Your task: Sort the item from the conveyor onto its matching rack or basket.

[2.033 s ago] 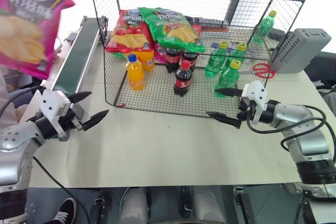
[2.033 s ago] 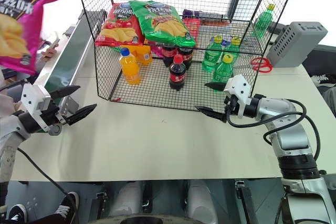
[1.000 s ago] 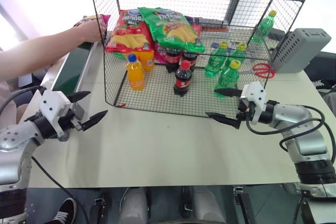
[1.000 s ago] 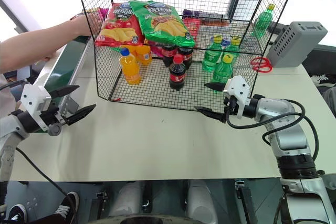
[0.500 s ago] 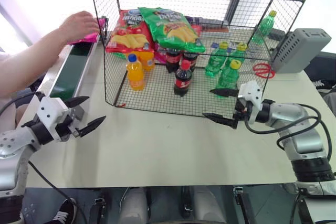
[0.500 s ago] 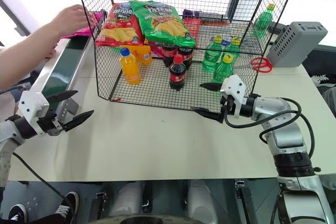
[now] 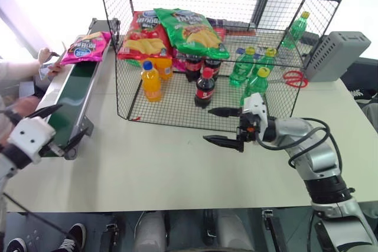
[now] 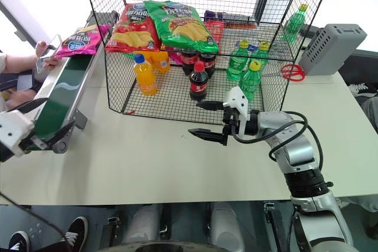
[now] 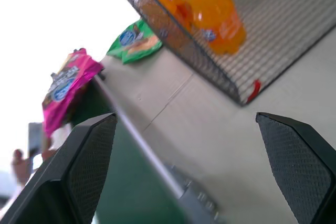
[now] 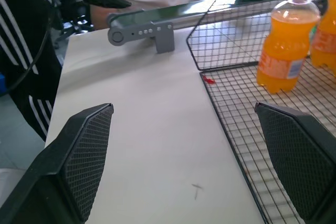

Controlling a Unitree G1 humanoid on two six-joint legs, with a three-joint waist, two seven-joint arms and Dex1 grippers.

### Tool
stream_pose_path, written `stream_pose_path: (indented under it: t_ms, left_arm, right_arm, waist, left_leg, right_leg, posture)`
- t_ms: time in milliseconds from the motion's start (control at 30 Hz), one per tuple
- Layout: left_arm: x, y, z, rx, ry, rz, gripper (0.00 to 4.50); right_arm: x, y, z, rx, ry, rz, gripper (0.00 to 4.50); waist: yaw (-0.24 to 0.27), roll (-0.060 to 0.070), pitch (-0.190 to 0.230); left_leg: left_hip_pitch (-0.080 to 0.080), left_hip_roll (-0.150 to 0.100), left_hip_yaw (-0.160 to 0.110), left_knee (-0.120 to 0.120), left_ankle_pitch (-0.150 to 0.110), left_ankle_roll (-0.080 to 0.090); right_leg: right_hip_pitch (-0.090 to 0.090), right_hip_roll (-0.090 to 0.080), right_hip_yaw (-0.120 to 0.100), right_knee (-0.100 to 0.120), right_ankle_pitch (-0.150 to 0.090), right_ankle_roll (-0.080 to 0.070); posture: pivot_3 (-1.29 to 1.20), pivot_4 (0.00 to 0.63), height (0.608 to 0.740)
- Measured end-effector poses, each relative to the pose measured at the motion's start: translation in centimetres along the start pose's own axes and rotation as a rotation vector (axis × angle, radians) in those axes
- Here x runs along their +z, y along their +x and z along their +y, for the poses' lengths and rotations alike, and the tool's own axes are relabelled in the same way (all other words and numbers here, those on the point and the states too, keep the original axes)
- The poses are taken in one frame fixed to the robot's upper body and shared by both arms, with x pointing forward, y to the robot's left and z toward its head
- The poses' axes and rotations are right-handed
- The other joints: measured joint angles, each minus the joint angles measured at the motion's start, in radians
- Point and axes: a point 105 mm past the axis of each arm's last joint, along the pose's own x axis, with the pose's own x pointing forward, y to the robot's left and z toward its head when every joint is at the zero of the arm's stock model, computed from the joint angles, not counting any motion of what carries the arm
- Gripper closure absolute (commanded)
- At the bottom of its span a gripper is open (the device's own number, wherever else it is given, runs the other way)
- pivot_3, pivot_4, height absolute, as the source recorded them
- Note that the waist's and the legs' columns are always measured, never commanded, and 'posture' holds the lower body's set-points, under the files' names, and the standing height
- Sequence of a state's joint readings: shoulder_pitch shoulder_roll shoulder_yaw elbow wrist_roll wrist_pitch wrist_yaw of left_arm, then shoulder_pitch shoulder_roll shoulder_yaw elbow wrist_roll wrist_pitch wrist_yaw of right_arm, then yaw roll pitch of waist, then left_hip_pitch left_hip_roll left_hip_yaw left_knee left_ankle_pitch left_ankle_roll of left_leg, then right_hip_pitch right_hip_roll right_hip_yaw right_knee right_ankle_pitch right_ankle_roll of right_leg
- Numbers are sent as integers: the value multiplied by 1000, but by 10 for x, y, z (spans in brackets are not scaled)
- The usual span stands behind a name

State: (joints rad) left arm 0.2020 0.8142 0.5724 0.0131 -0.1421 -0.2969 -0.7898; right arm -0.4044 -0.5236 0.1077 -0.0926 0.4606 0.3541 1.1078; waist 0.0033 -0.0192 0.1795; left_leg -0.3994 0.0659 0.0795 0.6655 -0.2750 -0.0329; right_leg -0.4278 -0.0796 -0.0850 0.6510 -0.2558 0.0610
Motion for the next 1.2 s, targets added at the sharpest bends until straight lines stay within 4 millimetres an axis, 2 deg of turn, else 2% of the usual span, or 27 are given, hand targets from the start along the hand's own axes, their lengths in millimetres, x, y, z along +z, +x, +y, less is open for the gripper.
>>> stream_pose_path:
  t_ms: [133, 300, 467, 667, 867, 1200]
  left_arm:
    - [-19, -28, -10, -20, 166, 112, 0]
    - [-31, -44, -16, -17, 242, 174, 0]
    - [-37, -48, -18, -4, 289, 202, 0]
    - [-52, -59, -20, -4, 312, 264, 0]
    - [-61, -65, -12, 9, 352, 305, 0]
    - [-63, -64, -3, 44, 384, 317, 0]
  right_arm:
    - [12, 14, 3, 26, -13, -91, 8]
    - [20, 23, 8, 54, -49, -160, 8]
    - [19, 28, 15, 103, -61, -184, 8]
    - [13, 28, 11, 89, -63, -176, 8]
    - [13, 28, 11, 91, -67, -171, 8]
    - [11, 28, 10, 82, -77, -155, 8]
  waist:
    - [-14, 0, 0]
    - [-13, -1, 0]
    - [-16, -1, 0]
    - [-17, -1, 0]
    - [-17, -1, 0]
    - [-17, -1, 0]
  left_leg:
    - [0, 0, 1, -1, 0, 0]
    - [0, 1, 0, -1, 0, 0]
    - [0, 1, 0, -1, 0, 0]
    - [0, 1, 1, -1, 0, 0]
    - [0, 1, 1, -1, 0, 0]
    - [0, 1, 1, -1, 0, 0]
  right_leg:
    - [-1, 0, 0, 0, 0, 0]
    - [0, -1, 0, 0, 0, 0]
    - [0, -1, 0, 0, 0, 0]
    - [-1, 0, 0, 0, 0, 0]
    - [-1, -1, 0, 0, 0, 0]
    - [-1, -1, 0, 0, 0, 0]
  posture:
    - [0, 150, 740]
    - [0, 150, 740]
    - [0, 150, 740]
    - [0, 150, 740]
    - [0, 150, 740]
    - [0, 150, 740]
